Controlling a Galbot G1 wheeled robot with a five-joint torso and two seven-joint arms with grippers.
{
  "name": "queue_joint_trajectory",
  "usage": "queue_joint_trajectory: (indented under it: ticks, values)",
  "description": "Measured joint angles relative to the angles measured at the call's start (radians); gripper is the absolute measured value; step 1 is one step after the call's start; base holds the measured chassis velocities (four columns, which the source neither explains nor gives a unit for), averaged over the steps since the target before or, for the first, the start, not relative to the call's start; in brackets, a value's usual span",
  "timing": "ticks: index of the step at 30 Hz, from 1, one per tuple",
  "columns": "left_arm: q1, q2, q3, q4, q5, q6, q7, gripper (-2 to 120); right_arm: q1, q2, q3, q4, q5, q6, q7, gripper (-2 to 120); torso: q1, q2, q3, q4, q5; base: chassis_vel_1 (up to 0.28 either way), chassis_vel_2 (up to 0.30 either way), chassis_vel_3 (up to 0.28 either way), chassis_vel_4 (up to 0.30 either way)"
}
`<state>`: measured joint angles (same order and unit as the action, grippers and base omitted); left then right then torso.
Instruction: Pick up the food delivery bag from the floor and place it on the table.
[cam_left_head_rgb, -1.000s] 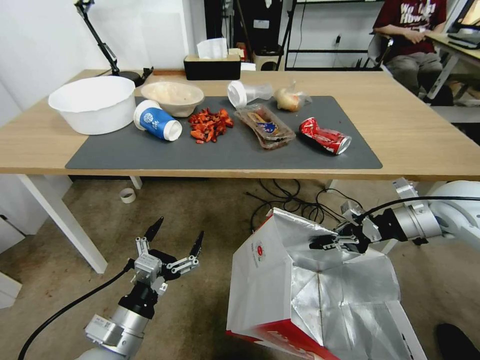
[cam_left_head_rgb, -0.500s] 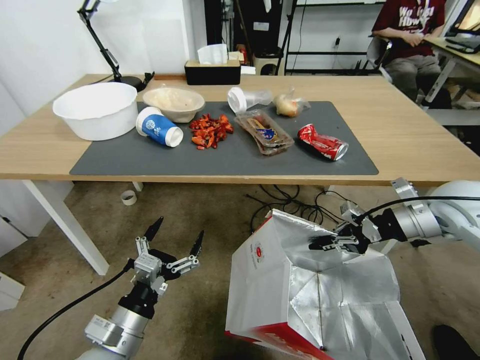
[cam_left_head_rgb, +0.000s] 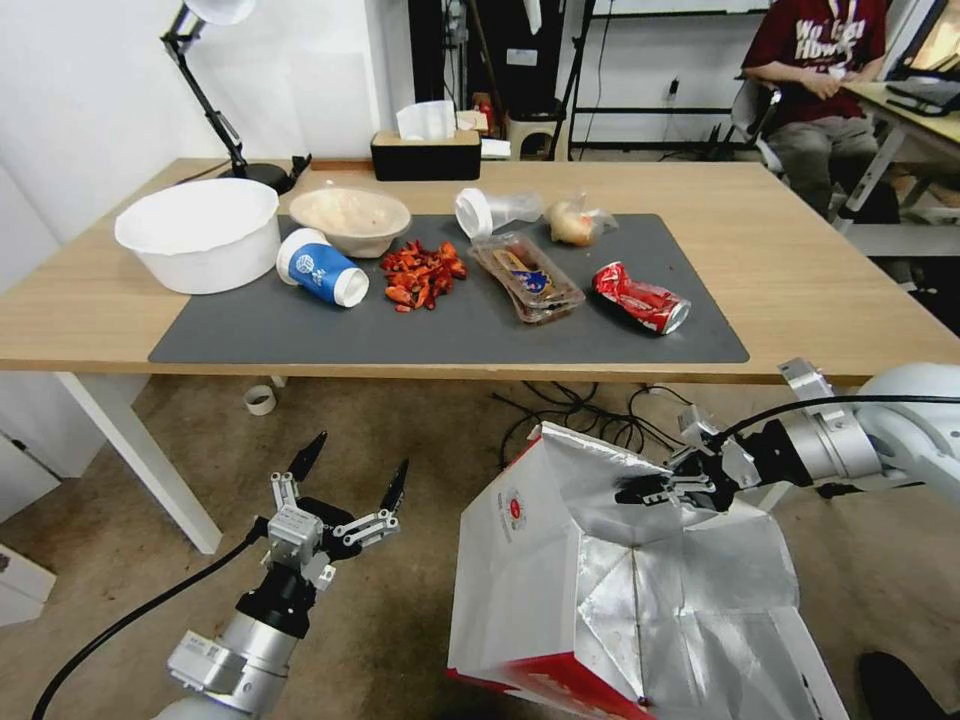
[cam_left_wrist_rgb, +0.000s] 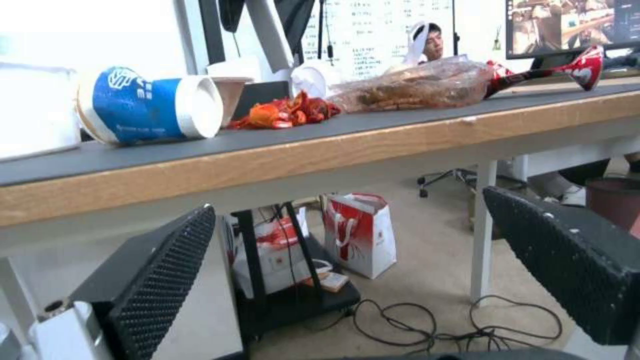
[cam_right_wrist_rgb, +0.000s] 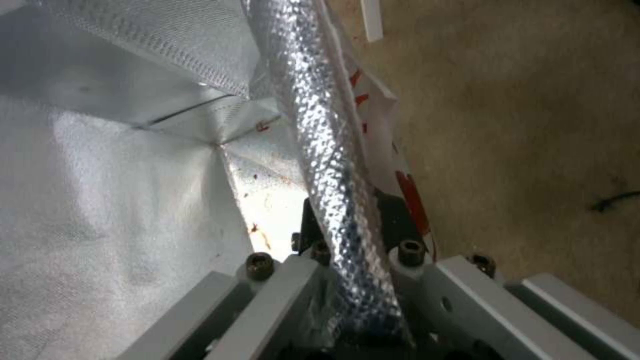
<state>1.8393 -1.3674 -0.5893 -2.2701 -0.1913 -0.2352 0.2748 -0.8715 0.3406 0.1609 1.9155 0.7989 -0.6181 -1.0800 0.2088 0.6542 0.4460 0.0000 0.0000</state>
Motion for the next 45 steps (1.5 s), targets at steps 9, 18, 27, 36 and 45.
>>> queue_joint_trajectory:
  ticks: [9,18,27,36,45]
  values:
    - [0.000,0.001,-0.001,0.000,0.000,0.002,0.000,100,-0.013,0.012,0.007,-0.001,-0.008,-0.001,0.000,0,0.016,0.039,0.023,0.0000,0.0000,0.000,0.000,0.000,0.000]
    - [-0.004,-0.005,0.002,0.004,0.003,0.003,0.000,100,-0.001,0.010,0.002,-0.008,-0.008,0.001,-0.001,0,0.032,0.080,0.047,-0.0001,0.0000,0.000,0.000,0.000,0.000]
    - [-0.006,0.000,0.002,0.006,0.003,0.005,0.000,100,0.015,0.010,-0.013,-0.011,-0.008,0.001,-0.001,0,0.047,0.116,0.068,0.0000,0.0000,0.000,0.000,0.000,0.000]
    - [-0.012,0.006,0.002,0.007,-0.001,0.008,-0.002,100,0.030,0.010,-0.025,-0.012,-0.008,0.001,-0.001,0,0.064,0.156,0.092,0.0000,0.0000,0.000,0.000,0.000,0.000]
    - [-0.014,0.006,0.002,0.009,-0.002,0.010,-0.002,100,0.047,0.008,-0.042,-0.012,-0.006,-0.001,-0.001,0,0.082,0.197,0.115,0.0000,0.0000,0.000,0.000,0.000,0.000]
